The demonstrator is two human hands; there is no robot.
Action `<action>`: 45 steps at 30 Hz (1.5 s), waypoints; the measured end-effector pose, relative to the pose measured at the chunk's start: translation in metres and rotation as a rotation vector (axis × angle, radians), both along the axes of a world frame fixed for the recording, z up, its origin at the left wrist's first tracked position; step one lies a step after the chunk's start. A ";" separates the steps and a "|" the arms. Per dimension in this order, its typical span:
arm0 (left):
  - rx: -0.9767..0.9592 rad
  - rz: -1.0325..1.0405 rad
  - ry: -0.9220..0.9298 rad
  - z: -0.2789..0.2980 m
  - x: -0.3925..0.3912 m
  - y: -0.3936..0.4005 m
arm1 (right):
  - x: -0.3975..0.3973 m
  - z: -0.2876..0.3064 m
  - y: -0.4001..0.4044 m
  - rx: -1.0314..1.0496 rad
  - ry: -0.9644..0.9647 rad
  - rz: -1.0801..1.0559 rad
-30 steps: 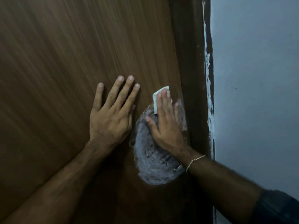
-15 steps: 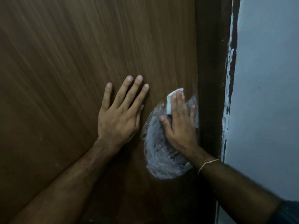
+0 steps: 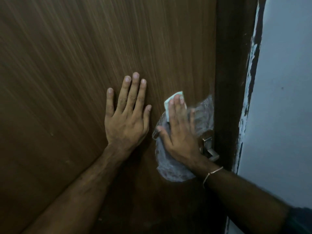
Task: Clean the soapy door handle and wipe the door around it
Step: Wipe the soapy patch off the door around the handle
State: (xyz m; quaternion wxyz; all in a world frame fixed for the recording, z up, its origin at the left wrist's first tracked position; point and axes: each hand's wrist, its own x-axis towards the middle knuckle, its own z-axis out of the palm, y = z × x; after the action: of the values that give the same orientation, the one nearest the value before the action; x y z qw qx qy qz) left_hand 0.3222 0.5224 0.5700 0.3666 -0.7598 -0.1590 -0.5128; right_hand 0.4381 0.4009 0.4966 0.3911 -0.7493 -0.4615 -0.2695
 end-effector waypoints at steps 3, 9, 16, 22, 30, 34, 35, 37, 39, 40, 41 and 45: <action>-0.015 0.018 -0.020 -0.002 -0.002 0.000 | -0.003 -0.017 -0.008 -0.058 -0.013 -0.022; 0.007 0.029 -0.031 -0.003 -0.005 0.000 | -0.004 0.008 0.007 0.027 -0.007 -0.015; 0.029 0.044 -0.030 0.000 -0.005 -0.002 | 0.010 -0.014 -0.009 -0.055 0.002 -0.058; 0.022 0.039 -0.026 -0.005 -0.005 0.001 | -0.006 -0.014 0.002 -0.022 -0.041 0.013; 0.026 0.026 -0.027 -0.007 -0.003 0.005 | 0.035 -0.007 -0.006 0.064 0.074 -0.077; 0.007 0.023 -0.020 -0.007 -0.003 0.006 | 0.032 -0.028 -0.013 0.031 0.027 -0.058; 0.004 0.024 -0.015 -0.007 -0.003 0.006 | 0.037 -0.033 -0.019 0.030 0.066 -0.067; 0.006 0.036 -0.011 -0.007 -0.003 0.006 | 0.052 -0.027 -0.024 0.059 0.148 -0.103; 0.001 0.040 -0.007 -0.007 -0.003 0.007 | 0.061 -0.011 -0.021 0.111 0.186 -0.119; -0.003 0.042 -0.007 -0.007 -0.002 0.007 | 0.061 -0.005 -0.018 0.136 0.190 -0.110; -0.001 0.047 -0.011 -0.007 -0.002 0.007 | 0.059 -0.002 -0.016 0.149 0.185 -0.093; -0.006 0.049 -0.026 -0.008 -0.001 0.007 | 0.050 -0.027 -0.023 0.098 0.148 -0.039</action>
State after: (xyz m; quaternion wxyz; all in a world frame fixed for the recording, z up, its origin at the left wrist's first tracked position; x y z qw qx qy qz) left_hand 0.3210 0.5291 0.5618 0.3747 -0.7501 -0.1838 -0.5131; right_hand 0.4879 0.3776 0.4698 0.4548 -0.7561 -0.4028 -0.2432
